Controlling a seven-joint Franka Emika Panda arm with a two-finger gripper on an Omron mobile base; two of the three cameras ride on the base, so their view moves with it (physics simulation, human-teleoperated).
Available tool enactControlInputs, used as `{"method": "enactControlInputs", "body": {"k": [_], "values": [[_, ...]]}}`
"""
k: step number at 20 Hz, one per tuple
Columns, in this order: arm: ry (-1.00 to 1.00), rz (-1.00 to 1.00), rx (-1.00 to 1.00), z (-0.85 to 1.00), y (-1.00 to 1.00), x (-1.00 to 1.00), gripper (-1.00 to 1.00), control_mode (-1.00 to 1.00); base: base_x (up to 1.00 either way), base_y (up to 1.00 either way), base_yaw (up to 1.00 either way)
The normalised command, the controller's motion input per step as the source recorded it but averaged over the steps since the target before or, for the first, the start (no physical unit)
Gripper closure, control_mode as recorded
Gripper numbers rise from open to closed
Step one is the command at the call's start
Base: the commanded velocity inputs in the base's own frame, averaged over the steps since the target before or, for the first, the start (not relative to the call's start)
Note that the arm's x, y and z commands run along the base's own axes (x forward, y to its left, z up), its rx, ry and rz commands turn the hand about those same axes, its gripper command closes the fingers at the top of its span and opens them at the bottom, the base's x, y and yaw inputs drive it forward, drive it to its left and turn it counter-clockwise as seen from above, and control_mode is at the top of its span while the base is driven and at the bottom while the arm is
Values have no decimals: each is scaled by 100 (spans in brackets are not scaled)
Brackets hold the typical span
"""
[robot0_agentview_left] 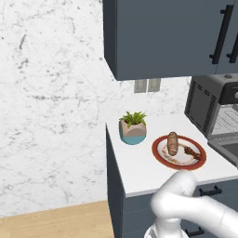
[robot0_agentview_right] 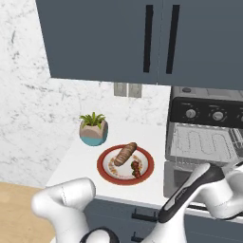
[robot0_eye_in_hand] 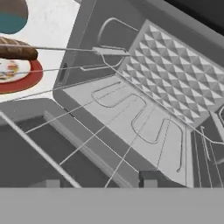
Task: Pick up the kebab skewer and baguette bread, and place them inside the toaster oven. Close the toaster oven door and start by setting the timer.
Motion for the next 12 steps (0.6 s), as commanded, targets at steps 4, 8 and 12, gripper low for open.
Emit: {"method": "enactControlInputs", "body": {"k": [4, 8, 12], "values": [[19, -11, 0, 90, -5, -82, 100, -100, 0, 0, 0], [27, -1, 0, 100, 18, -79, 100, -100, 0, 0, 0], [44, -8, 0, 96, 89, -40, 100, -100, 0, 0, 0]]}}
